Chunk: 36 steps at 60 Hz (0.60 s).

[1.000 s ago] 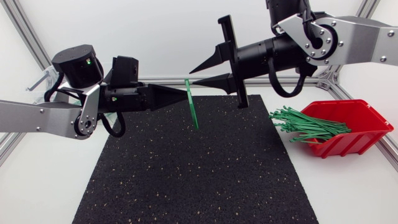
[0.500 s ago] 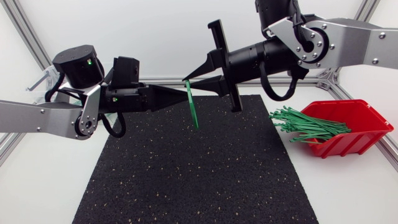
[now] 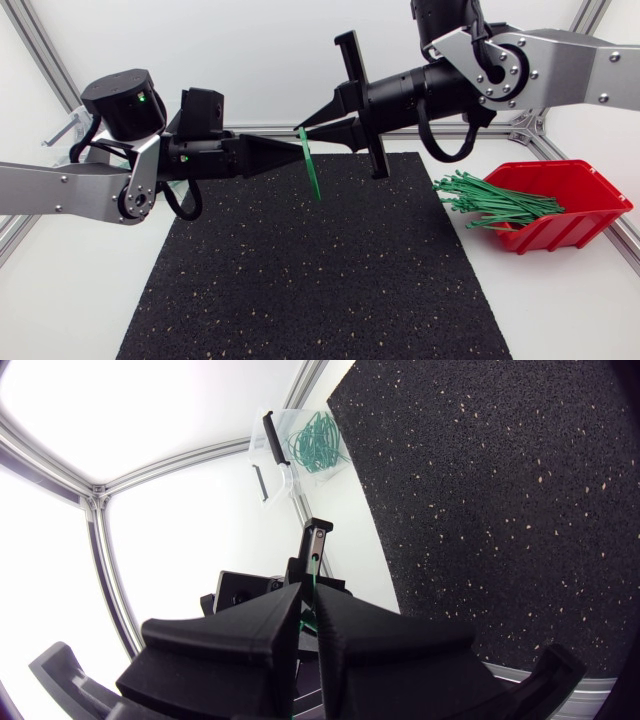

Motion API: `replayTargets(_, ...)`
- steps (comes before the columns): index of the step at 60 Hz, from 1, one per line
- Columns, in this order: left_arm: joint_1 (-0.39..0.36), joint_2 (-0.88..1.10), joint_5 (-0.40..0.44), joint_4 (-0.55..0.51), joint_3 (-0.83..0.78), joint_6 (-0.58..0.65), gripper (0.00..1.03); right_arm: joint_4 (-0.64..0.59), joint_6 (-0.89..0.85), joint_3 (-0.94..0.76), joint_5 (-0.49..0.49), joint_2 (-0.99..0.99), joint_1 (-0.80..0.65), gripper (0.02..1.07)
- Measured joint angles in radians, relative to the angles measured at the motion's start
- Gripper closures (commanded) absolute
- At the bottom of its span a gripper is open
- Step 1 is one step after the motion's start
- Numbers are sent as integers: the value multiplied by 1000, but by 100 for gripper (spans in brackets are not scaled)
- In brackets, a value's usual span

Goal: Take a green cable tie from the red box, thread the tail through the head to close it, then place it in the transparent bin on the left.

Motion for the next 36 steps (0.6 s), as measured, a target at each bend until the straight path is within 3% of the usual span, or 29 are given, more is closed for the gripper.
replayTargets(36, 5, -69, -54, -41, -57, -8, 100, -2, -25, 3, -6, 68, -5, 101)
